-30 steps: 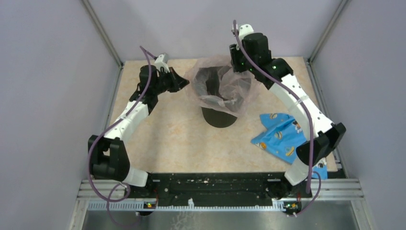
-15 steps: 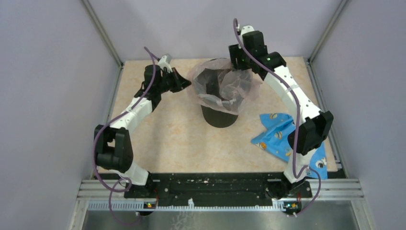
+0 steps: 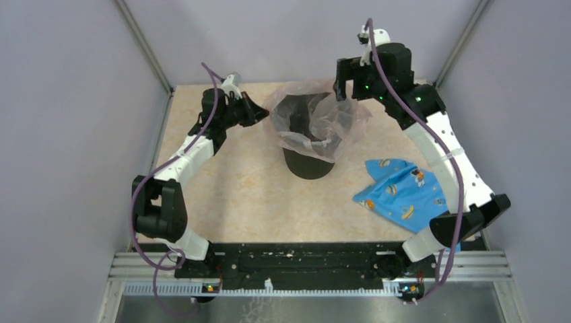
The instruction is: Put the trash bags into the trash bin
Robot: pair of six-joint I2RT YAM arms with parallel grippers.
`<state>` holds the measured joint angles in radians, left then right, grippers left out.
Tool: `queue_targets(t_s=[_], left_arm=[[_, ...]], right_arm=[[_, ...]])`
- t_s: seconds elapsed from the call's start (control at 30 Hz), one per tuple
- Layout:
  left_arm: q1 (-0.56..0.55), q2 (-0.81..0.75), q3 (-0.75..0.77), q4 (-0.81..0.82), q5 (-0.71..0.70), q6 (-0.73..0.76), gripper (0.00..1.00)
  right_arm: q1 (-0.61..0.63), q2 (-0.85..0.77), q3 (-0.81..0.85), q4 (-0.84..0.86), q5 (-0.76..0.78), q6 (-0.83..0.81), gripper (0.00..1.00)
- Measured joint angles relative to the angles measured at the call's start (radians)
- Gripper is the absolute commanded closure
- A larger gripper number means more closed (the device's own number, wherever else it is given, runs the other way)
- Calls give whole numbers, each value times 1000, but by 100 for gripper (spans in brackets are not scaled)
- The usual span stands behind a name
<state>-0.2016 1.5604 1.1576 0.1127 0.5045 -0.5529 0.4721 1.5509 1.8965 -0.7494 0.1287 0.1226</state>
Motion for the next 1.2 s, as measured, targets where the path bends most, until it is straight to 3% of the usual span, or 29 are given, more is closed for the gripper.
queue_targets(t_s=[0.53, 0.97, 1.2], left_arm=[[0, 0, 0, -1, 0, 2, 100], [0, 4, 0, -5, -1, 5, 100], [0, 27, 18, -8, -5, 5, 100]], right_arm=[[-83, -321, -461, 40, -29, 218, 36], [-85, -386, -636, 164, -32, 339, 99], [-139, -356, -720, 236, -26, 342, 100]])
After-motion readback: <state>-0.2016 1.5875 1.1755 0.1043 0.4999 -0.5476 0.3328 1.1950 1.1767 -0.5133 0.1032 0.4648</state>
